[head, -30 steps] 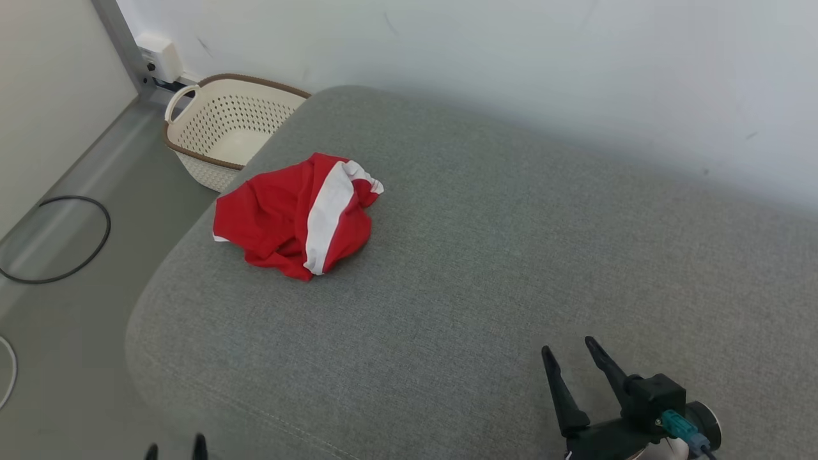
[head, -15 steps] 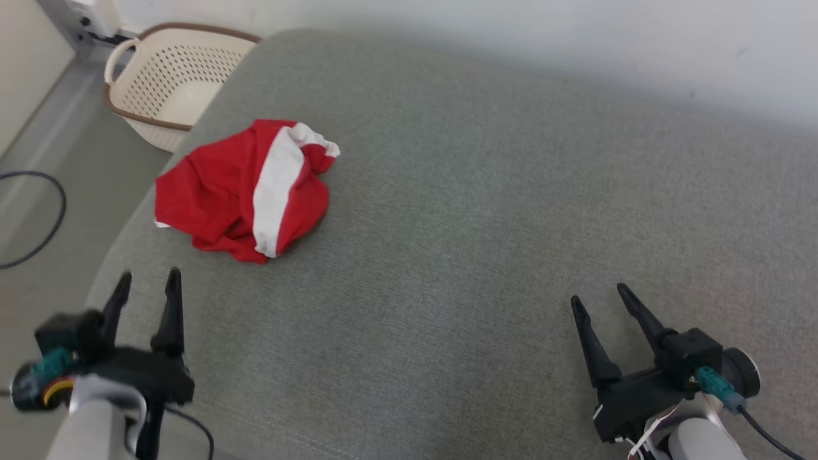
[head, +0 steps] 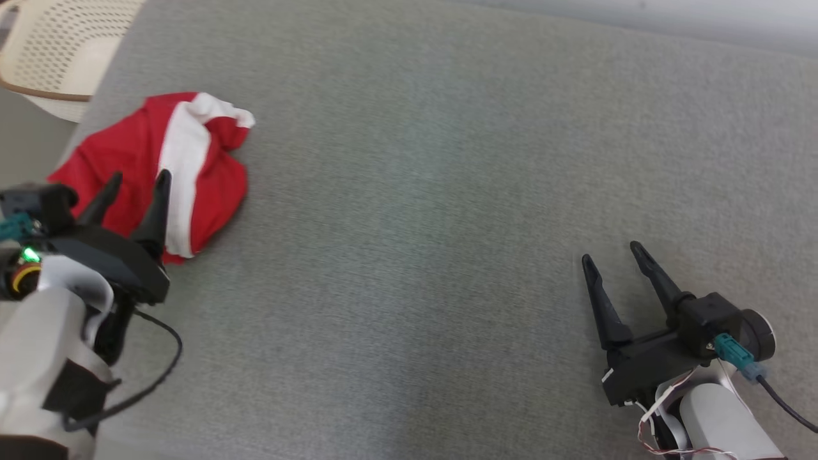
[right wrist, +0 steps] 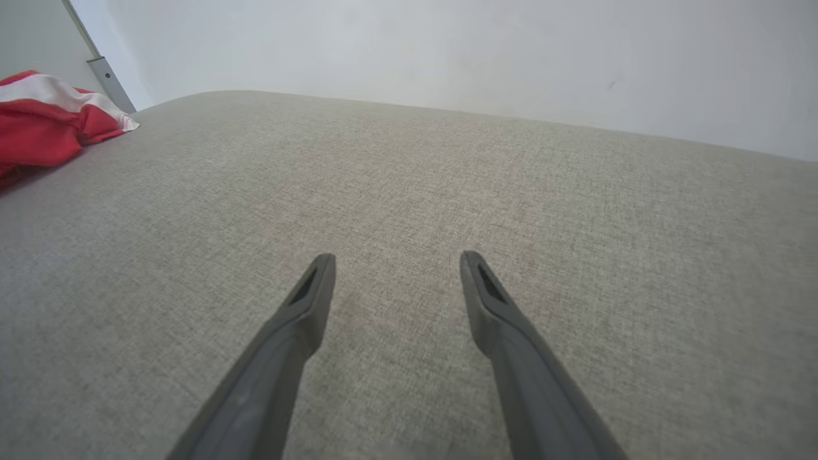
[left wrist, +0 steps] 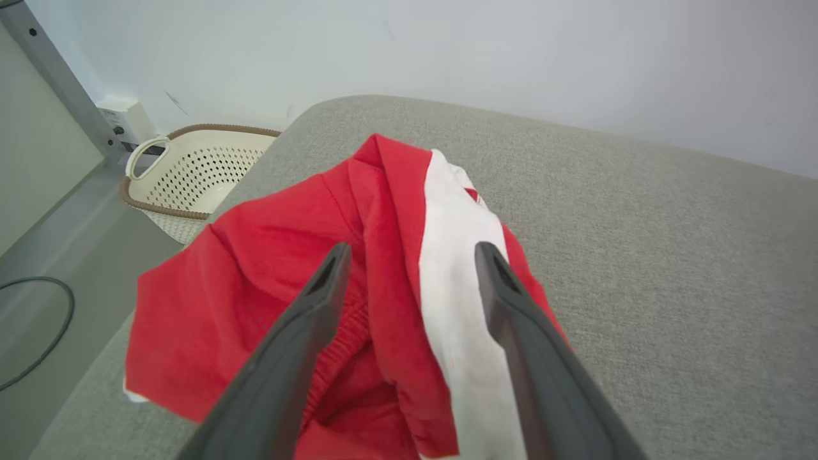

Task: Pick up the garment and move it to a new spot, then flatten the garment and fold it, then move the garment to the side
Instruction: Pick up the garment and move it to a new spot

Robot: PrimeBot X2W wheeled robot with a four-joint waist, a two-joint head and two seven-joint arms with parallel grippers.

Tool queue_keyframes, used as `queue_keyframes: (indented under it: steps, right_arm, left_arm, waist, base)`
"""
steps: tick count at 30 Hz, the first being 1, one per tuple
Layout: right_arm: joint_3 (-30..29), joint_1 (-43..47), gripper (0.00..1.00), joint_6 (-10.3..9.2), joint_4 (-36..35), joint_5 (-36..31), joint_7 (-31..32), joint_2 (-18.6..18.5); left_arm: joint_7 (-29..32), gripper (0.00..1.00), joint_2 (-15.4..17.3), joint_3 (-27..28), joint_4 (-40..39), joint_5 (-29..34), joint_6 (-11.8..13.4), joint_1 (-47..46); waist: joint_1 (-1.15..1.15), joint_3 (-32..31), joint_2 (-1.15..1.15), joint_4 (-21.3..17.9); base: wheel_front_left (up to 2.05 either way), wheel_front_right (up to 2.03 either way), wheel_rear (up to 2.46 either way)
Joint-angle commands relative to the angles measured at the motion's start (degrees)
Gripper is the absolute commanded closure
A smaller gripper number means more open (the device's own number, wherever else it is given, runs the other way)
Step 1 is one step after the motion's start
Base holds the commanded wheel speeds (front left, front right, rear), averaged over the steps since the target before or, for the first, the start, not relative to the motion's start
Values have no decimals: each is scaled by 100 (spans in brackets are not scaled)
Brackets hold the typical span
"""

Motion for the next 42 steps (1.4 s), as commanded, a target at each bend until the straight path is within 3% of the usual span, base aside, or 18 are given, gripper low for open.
queue_keyframes:
  steps: [1, 11, 12, 13, 14, 24, 38, 42]
  right_arm:
    - [10, -32, 0, -5, -24, 42, -2, -19]
    - [-28, -276, 0, -5, -126, 62, 0, 17]
    - [-57, -290, 0, -5, -135, 68, 0, 17]
    - [-75, -294, 0, -5, -144, 67, 0, 29]
    - [-103, -272, 0, -5, -150, 64, 0, 41]
    - [-206, -80, 0, -5, -58, 83, -1, 225]
    - [-208, 70, 0, -5, 45, 114, -2, 511]
    - [-232, 157, 0, -5, 92, 121, -2, 595]
  left_arm:
    - [35, 0, 96, -62, 27, -112, 4, -60]
    - [474, 0, 606, -769, 529, -994, 4, -398]
    - [480, 7, 624, -822, 579, -1009, 3, -415]
    - [464, 72, 617, -856, 612, -1062, 3, -412]
    - [443, 100, 616, -893, 660, -1100, 3, -421]
    - [-167, 100, 688, -1381, 834, -1083, 3, -595]
    - [-797, 100, 281, -2001, 145, -1303, 3, -402]
    - [-858, 100, 22, -2109, -156, -1228, 3, -204]
  waist:
    - [-2, 236, -1, -237]
    - [-2, 538, -1, -740]
    - [-2, 554, -1, -779]
    - [-2, 558, -1, -818]
    - [-2, 553, -1, -844]
    - [-2, 204, -1, -956]
    - [-2, -421, -1, -1081]
    - [-2, -603, -1, -1196]
  base:
    - [0, 0, 0]
    - [0, 0, 0]
    - [0, 0, 0]
    - [0, 0, 0]
    - [0, 0, 0]
    - [0, 0, 0]
    - [0, 0, 0]
    - [0, 0, 0]
